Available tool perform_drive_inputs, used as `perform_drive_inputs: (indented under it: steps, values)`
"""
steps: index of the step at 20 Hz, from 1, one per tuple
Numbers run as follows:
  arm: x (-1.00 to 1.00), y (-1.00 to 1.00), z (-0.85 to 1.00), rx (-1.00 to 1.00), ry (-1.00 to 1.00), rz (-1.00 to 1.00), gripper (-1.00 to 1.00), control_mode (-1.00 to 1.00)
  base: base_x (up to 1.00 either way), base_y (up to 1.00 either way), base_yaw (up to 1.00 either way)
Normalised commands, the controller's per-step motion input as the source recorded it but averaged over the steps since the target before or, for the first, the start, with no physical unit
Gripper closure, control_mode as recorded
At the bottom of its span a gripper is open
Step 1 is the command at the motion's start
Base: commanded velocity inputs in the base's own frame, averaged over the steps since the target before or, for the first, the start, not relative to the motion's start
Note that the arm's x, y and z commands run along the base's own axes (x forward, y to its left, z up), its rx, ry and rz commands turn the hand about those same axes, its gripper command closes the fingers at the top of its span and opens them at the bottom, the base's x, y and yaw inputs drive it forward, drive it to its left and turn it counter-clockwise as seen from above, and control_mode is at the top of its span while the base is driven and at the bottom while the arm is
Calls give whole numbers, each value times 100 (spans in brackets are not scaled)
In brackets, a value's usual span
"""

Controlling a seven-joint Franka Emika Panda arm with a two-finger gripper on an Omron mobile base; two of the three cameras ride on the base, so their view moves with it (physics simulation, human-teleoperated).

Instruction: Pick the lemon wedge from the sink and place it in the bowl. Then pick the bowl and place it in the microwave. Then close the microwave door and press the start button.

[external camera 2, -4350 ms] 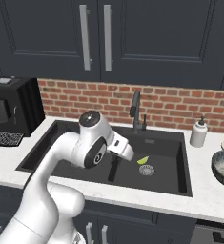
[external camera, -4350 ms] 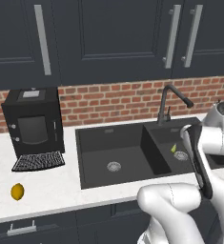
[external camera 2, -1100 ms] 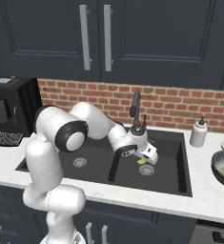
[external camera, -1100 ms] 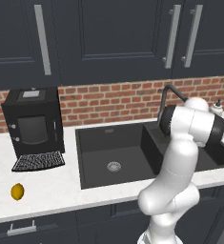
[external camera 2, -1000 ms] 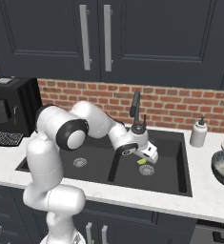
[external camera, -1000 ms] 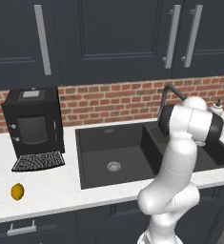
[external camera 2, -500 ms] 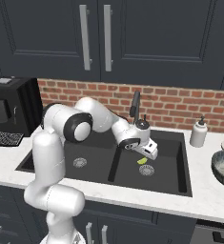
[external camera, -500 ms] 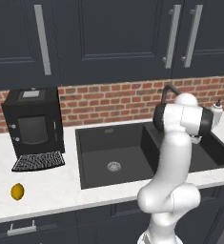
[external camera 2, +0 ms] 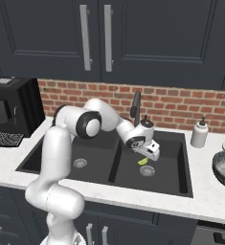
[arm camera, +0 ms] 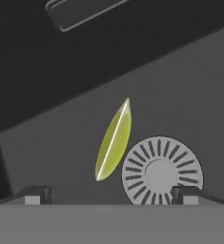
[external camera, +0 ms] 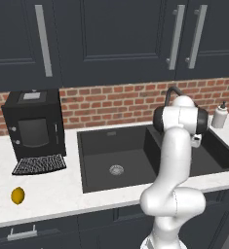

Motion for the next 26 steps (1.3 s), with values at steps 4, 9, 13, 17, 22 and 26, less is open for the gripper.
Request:
perform_drive_inputs:
  steps: [4,9,13,17,22,26]
  values:
    - [33,-10,-28,0,13,0,-100,-100,0,0,0]
    - [31,-5,-28,0,11,0,-100,-100,0,0,0]
    - [27,-7,-28,1,11,0,-100,-100,0,0,0]
    - [4,-12,-28,0,4,0,-100,-100,0,0,0]
    - [0,-10,-22,1,0,0,-100,-100,0,0,0]
    - [0,-13,-23,7,0,0,-100,-100,0,0,0]
